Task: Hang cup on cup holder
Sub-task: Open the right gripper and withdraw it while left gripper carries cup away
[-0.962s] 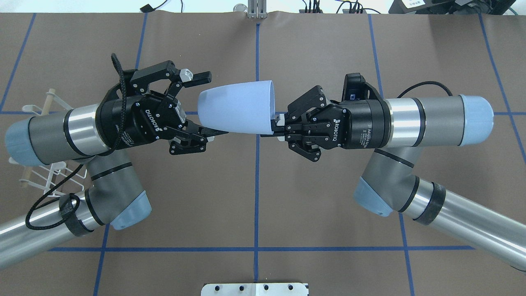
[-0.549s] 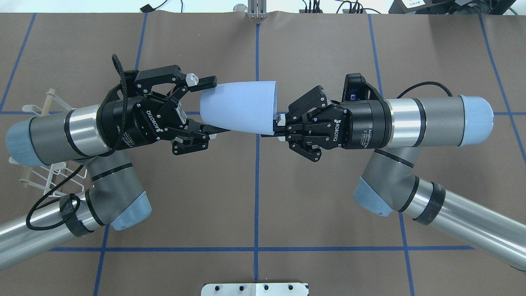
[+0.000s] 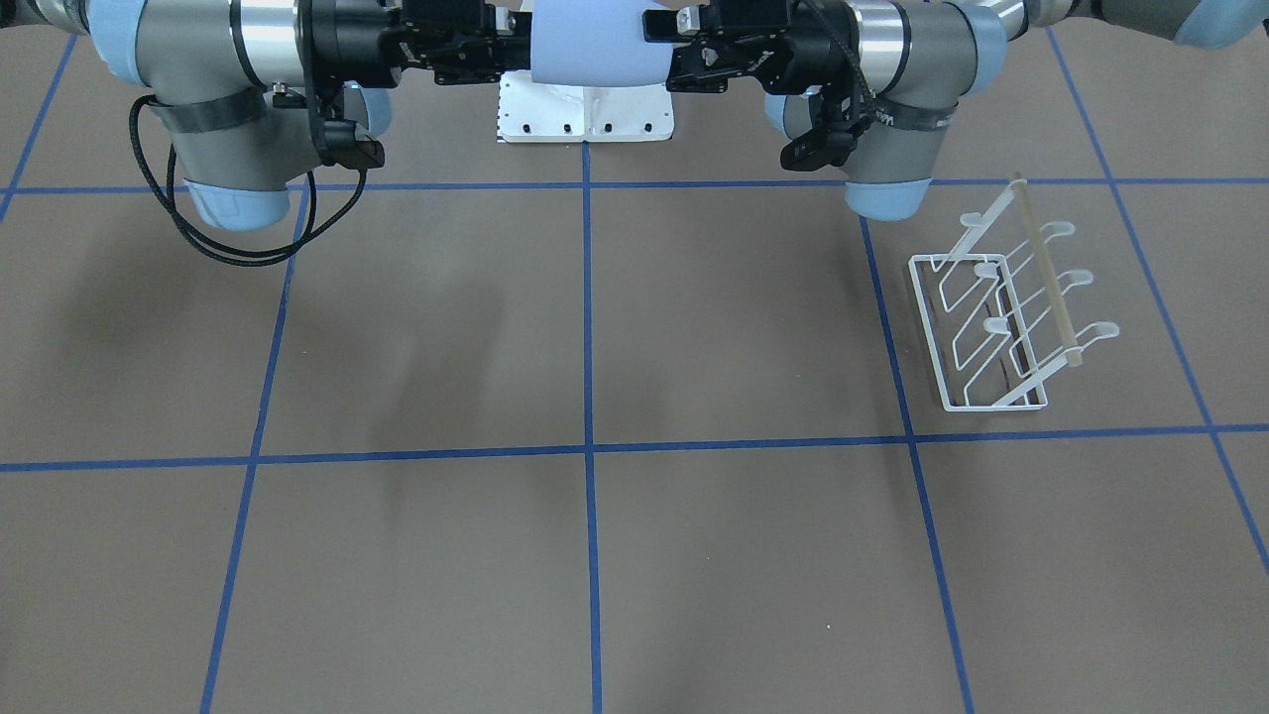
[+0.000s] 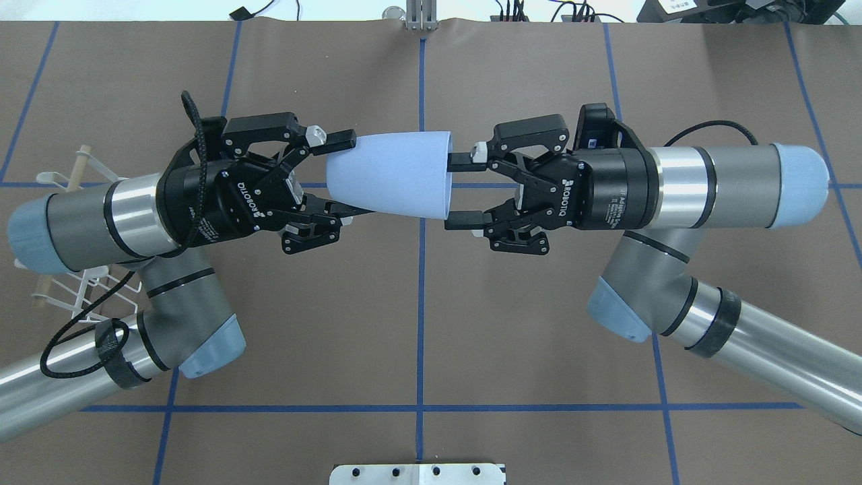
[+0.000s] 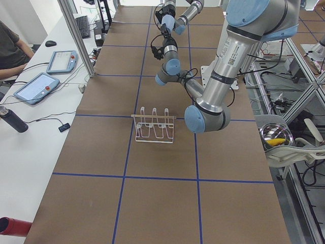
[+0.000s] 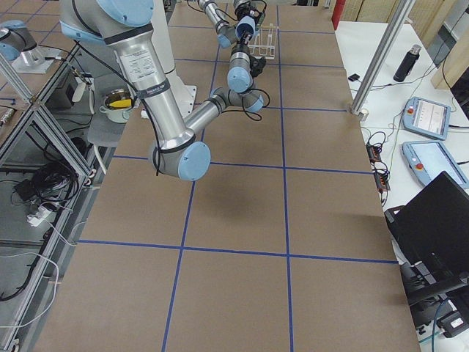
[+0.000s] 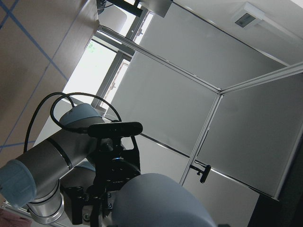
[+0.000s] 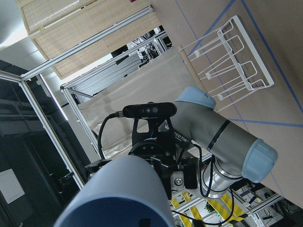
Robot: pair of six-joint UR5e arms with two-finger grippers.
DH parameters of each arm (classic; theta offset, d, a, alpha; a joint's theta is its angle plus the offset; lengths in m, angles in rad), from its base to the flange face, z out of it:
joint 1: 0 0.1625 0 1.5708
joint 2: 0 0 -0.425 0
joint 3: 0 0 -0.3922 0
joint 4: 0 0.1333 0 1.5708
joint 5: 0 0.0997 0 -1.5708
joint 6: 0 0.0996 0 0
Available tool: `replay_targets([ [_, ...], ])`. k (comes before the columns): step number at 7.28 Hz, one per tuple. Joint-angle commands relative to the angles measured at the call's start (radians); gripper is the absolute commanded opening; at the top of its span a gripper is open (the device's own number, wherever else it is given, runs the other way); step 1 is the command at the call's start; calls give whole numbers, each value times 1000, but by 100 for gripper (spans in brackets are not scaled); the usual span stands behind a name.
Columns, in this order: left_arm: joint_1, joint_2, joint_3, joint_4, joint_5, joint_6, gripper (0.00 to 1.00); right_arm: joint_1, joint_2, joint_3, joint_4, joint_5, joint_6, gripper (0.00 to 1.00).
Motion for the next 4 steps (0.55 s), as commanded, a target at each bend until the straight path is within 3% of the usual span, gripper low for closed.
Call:
replay_targets([
  [1,-13,15,-2,15,5,21,0,67,-73,49,2,29,-18,100],
  [3,-55,36,6,120,33,275,0,162,-162,17,-3,146,-256,100],
  [4,-110,32,-5,275,30,298,0,168,-202,-36,-3,151,-438,100],
])
